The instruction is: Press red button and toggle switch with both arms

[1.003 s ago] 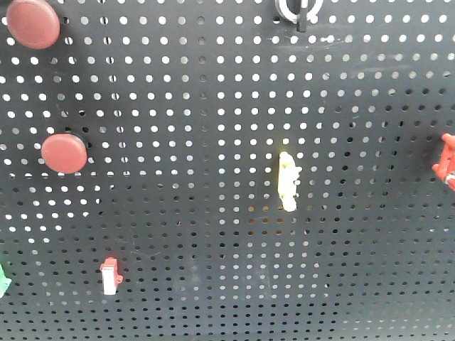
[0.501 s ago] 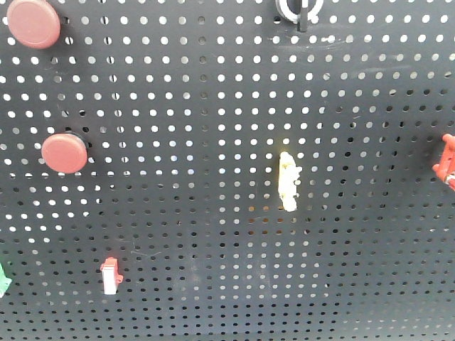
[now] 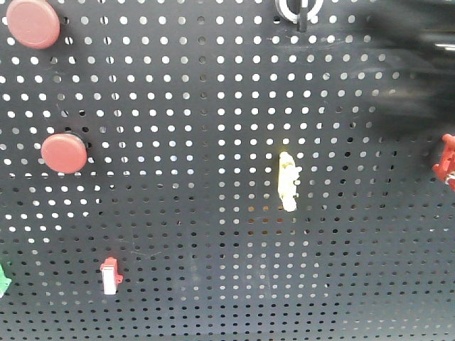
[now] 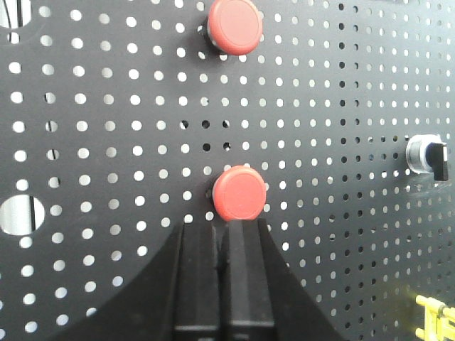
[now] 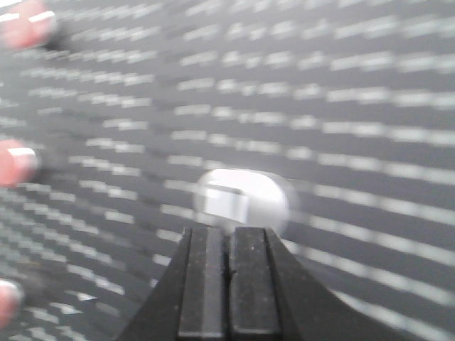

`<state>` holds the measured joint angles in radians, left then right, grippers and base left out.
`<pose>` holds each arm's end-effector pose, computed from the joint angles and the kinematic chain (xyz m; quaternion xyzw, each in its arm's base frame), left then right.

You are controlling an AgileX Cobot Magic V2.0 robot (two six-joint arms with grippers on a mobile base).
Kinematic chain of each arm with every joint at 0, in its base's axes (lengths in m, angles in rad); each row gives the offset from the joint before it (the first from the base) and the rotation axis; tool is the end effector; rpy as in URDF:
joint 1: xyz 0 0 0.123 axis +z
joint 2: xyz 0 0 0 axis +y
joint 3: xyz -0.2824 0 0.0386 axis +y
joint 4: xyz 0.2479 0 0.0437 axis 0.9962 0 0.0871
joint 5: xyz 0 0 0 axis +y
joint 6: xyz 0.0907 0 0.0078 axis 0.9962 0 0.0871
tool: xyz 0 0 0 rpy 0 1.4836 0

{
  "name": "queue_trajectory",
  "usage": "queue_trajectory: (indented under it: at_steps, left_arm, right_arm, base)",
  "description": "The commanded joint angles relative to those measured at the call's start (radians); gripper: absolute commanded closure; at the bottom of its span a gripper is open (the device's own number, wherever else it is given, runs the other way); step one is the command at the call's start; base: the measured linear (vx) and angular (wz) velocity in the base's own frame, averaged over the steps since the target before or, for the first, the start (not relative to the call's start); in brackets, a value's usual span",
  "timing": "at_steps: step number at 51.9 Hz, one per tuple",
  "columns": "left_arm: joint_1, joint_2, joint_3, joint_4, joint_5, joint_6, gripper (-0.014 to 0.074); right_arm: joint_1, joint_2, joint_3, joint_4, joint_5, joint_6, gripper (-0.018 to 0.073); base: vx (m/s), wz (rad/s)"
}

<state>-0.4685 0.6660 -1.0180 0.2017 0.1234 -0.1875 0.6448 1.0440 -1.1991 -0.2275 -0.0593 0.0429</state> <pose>0.0955 -0.0458 0.4827 0.1300 0.5716 -0.1760 0.7908 0.1724 0.1311 0.4948 -0.2439 0.5410 0.1876 0.7827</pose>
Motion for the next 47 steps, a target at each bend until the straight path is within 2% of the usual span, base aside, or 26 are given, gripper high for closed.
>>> queue_trajectory:
  at_steps: [1, 14, 23, 29, 39, 47]
  left_arm:
    - [-0.001, 0.004, -0.023, -0.001, -0.064, -0.004, 0.0594]
    - [-0.001, 0.004, -0.023, -0.001, -0.064, -0.004, 0.0594]
    - [-0.001, 0.004, -0.023, -0.001, -0.067, -0.004, 0.0594]
    - [-0.001, 0.004, -0.024, -0.001, -0.068, -0.004, 0.0594]
    - [-0.001, 0.002, -0.024, -0.001, -0.068, -0.004, 0.0594]
    - [-0.001, 0.003, -0.024, -0.001, -0.072, -0.004, 0.0594]
  right_arm:
    - [0.051, 0.034, -0.084, -0.008, -0.076, -0.007, 0.0559]
    - [0.081, 0.145, -0.174, 0.012, -0.067, -0.006, 0.0559]
    - [0.078, 0.182, -0.249, 0.019, 0.044, -0.006, 0.0559]
    - [0.077, 0.175, -0.253, 0.019, 0.059, -0.006, 0.0559]
    - [-0.021, 0.148, -0.252, 0.027, 0.125, 0.007, 0.0559]
    - [-0.035, 0.117, -0.252, 0.017, 0.152, 0.017, 0.0559]
  base:
    - [0.00, 0.00]
    - [0.00, 0.00]
    - [0.00, 0.00]
    - [0.00, 0.00]
    - [0.00, 0.00]
    - [0.00, 0.00]
